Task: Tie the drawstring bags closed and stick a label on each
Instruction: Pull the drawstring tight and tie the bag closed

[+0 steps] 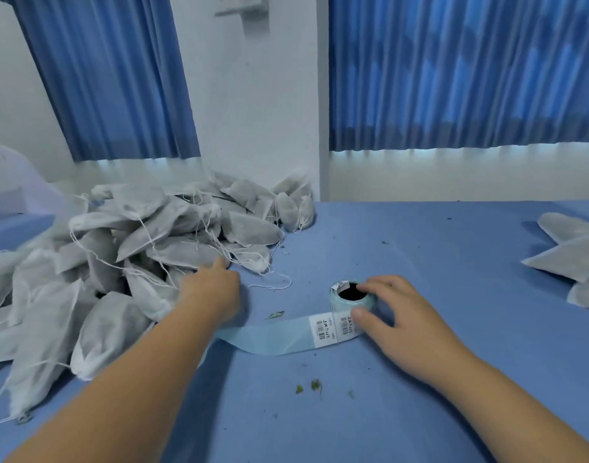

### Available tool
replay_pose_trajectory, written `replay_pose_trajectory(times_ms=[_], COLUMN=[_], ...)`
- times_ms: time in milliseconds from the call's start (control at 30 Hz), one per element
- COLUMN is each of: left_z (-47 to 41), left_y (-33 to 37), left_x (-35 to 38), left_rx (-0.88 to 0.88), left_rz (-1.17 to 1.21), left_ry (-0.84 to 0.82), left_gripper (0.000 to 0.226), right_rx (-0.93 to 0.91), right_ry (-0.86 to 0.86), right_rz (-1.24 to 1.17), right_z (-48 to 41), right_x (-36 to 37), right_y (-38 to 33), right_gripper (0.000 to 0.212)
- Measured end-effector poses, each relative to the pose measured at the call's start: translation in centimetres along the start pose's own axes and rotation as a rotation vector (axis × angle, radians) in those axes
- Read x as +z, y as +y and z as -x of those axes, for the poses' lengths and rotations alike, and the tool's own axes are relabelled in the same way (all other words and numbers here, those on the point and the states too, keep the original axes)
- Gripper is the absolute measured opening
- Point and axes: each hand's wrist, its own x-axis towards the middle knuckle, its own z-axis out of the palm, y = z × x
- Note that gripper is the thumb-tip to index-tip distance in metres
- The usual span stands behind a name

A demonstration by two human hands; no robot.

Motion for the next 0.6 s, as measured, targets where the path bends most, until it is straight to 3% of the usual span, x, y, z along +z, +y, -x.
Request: replay_pose_trajectory(times_ms=[200,367,500,600], left_z=[-1.5,-1.5,-1.1,-0.6], left_y=[-1.1,-1.0,-0.6,0.1], left_x=[-0.3,-0.2,-1.3,-3.1], left_rx=[-0.181,-0.159,-0.117,-0.066], left_rz=[-0.211,-0.235,-0.093,0.24], left_ry=[-0.012,0.002,0.056,0.137], left_gripper=[0.048,0.045,0.042,0.034], right_rx=[-0.011,-0.004,0.007,0.02], right_ry=[0.007,-0.002,-0.012,-0.018], right_rz=[-0.026,-0.031,-0.033,-0.034], right_z=[-0.3,-0.3,-0.1,0.1], right_x=[0.4,0.4,0.2,0.0], right_y=[0.3,0.4,0.2,-0.2], right_gripper=[0.035,0.037,0.039,0.041])
